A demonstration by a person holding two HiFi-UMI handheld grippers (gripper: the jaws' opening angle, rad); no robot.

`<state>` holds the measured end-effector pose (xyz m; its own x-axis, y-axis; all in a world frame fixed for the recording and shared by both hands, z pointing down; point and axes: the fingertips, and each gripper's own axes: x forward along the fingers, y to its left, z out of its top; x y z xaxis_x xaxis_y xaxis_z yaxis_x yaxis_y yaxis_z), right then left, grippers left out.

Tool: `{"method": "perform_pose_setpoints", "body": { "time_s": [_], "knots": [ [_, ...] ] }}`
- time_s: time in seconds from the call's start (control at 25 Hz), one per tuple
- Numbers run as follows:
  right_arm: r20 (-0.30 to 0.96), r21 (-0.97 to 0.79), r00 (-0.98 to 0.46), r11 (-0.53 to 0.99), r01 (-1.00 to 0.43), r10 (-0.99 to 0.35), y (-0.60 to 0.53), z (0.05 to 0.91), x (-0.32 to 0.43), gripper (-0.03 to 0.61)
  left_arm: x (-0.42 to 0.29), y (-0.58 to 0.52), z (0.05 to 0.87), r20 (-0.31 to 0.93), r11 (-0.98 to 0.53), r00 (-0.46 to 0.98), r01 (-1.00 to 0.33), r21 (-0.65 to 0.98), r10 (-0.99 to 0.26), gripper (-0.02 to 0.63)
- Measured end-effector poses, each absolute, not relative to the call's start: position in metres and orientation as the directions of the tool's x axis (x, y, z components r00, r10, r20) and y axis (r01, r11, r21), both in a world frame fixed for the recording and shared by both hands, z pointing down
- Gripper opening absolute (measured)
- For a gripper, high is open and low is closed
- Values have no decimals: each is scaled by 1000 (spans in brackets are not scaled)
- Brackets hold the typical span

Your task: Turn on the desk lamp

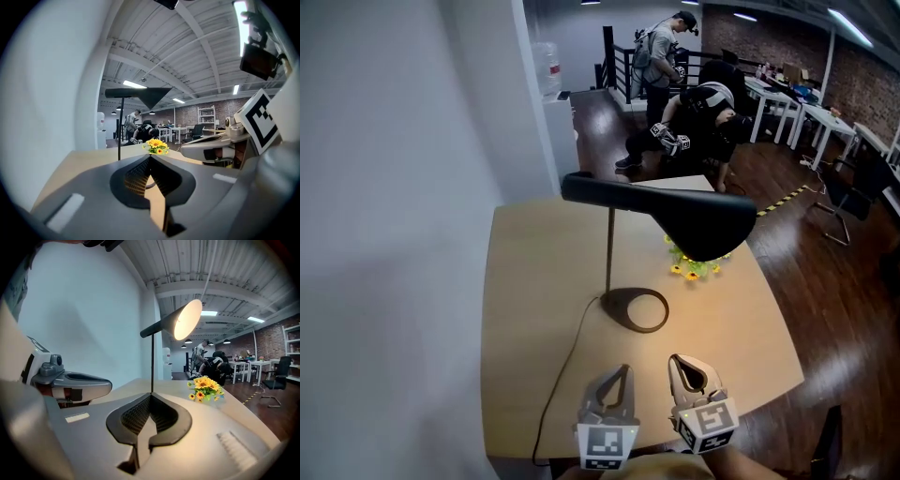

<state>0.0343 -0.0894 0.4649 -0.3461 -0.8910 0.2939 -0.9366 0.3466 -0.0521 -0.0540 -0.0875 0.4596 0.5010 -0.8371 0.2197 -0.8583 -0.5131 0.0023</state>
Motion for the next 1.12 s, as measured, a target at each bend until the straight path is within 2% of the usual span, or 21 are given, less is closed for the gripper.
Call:
{"method": "perform_pose_setpoints", "body": {
  "time_s": [0.4, 1.12],
  "knots": [
    [237, -75, -390, 383, -920, -890, -39, 452, 81, -2, -9, -29, 445, 195, -464, 452, -886, -18, -870, -6],
    [212, -112, -540, 528, -842, -815, 63, 456, 109, -2, 13, 83, 437, 204, -297, 279, -953, -60, -938, -6]
  ]
}}
